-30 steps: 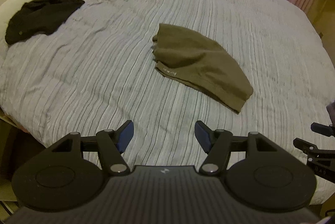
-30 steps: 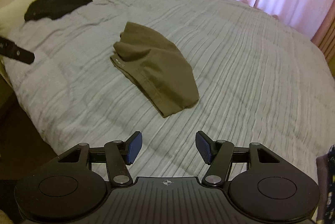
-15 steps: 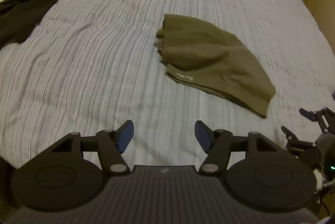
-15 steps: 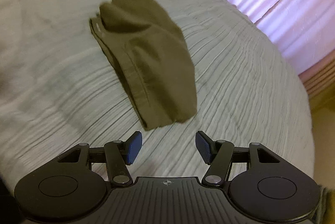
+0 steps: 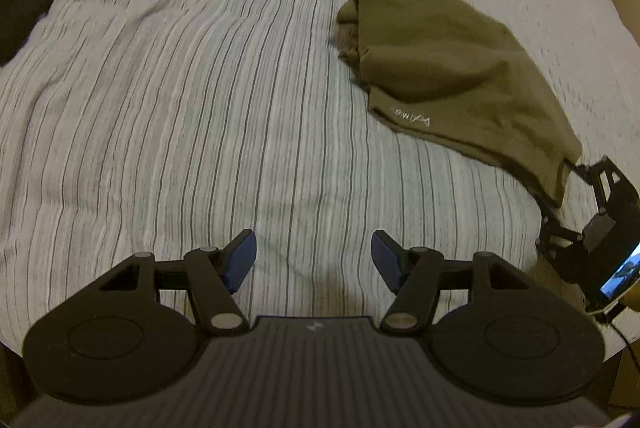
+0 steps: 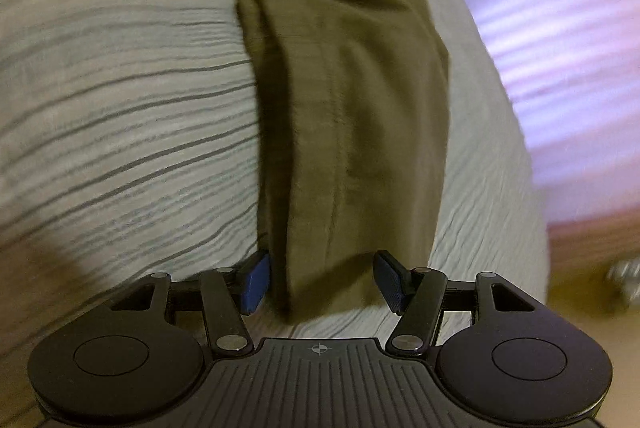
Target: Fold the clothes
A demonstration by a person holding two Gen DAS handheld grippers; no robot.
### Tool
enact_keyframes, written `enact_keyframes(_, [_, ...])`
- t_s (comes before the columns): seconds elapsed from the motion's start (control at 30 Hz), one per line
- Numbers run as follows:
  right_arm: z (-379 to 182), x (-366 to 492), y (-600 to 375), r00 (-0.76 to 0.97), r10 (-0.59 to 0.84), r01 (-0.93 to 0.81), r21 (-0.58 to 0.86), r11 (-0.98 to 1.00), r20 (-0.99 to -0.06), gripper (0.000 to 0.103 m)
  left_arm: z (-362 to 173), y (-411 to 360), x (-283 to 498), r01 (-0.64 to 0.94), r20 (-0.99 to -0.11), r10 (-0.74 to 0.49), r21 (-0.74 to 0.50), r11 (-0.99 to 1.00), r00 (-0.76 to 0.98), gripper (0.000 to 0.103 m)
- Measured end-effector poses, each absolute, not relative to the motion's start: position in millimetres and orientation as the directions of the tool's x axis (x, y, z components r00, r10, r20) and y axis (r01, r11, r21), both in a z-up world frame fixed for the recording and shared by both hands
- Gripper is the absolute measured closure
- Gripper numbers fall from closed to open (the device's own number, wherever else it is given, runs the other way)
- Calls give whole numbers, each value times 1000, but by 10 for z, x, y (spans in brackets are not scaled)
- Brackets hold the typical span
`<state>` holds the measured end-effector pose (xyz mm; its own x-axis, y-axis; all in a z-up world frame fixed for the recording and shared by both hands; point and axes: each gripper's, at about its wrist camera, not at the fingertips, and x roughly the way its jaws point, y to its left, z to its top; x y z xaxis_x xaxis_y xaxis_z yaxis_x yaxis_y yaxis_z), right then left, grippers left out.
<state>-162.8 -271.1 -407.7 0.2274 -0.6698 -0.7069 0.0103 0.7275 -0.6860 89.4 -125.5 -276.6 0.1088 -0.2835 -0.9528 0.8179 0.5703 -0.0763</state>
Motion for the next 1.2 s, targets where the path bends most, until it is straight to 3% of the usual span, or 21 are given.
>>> enact_keyframes(0.03, [-4087, -1634, -2741, 234, -665, -3, -685, 729, -709, 43, -2776, -1254, 885, 814, -954, -279, -75, 577, 110, 43])
enact_keyframes(0.07, [-4096, -1640, -2771, 241, -661, -17, -684, 729, -711, 68, -2771, -1256, 864, 809, -954, -279, -74, 583, 114, 43])
enact_keyframes(0.1, [-4087, -1649, -2810, 248, -652, -20, -677, 736, -717, 83, -2762, -1260, 838, 804, -953, -280, -73, 590, 118, 43])
enact_keyframes(0.2, [-3799, -1728, -3072, 274, -568, 124, -558, 821, -776, 85, -2717, -1275, 732, 790, -947, -293, -82, 608, 128, 43])
enact_keyframes(0.23, [-3589, -1802, -3250, 289, -535, 245, -479, 843, -794, 91, -2707, -1286, 701, 782, -947, -295, -85, 617, 130, 43])
enact_keyframes(0.37, [-2685, -2276, -4088, 403, -418, 660, -57, 749, -814, 92, -2672, -1370, 535, 751, -942, -305, -98, 653, 142, 44])
enact_keyframes(0.47, [-2080, -2926, -4803, 509, -397, 814, 278, 510, -763, 93, -2644, -1444, 393, 732, -937, -316, -108, 673, 152, 44])
enact_keyframes(0.53, [-1866, -3528, -5225, 559, -410, 829, 497, 255, -721, 93, -2647, -1528, 275, 730, -932, -330, -122, 673, 149, 44])
enact_keyframes(0.6, [-1810, -4156, -5519, 551, -438, 784, 621, -22, -711, 93, -2687, -1641, 151, 725, -930, -344, -146, 673, 132, 44])
enact_keyframes(0.7, [-1945, -4935, -5702, 481, -430, 704, 629, -329, -764, 93, -2801, -1814, 18, 709, -925, -369, -200, 676, 91, 44])
enact_keyframes(0.77, [-2092, -5256, -5659, 440, -403, 719, 584, -377, -802, 93, -2900, -1939, -24, 696, -919, -386, -228, 681, 76, 44])
enact_keyframes(0.97, [-2525, -5267, -5378, 329, -323, 836, 433, -338, -887, 98, -3146, -2261, 52, 636, -886, -460, -323, 701, 56, 44])
enact_keyframes(1.1, [-2532, -4950, -5175, 212, -380, 958, 268, -101, -901, 97, -3151, -2420, 236, 573, -865, -498, -381, 726, 56, 44])
enact_keyframes(1.13, [-2535, -4862, -5102, 165, -395, 982, 188, -18, -904, 86, -3136, -2440, 245, 573, -866, -496, -376, 728, 62, 44])
enact_keyframes(1.17, [-2529, -4748, -5054, 109, -423, 993, 82, 82, -899, 43, -3126, -2451, 249, 578, -867, -494, -370, 727, 66, 44])
enact_keyframes(1.2, [-2524, -4628, -4991, 65, -460, 982, -24, 186, -886, 23, -3126, -2450, 249, 583, -869, -491, -365, 726, 68, 44])
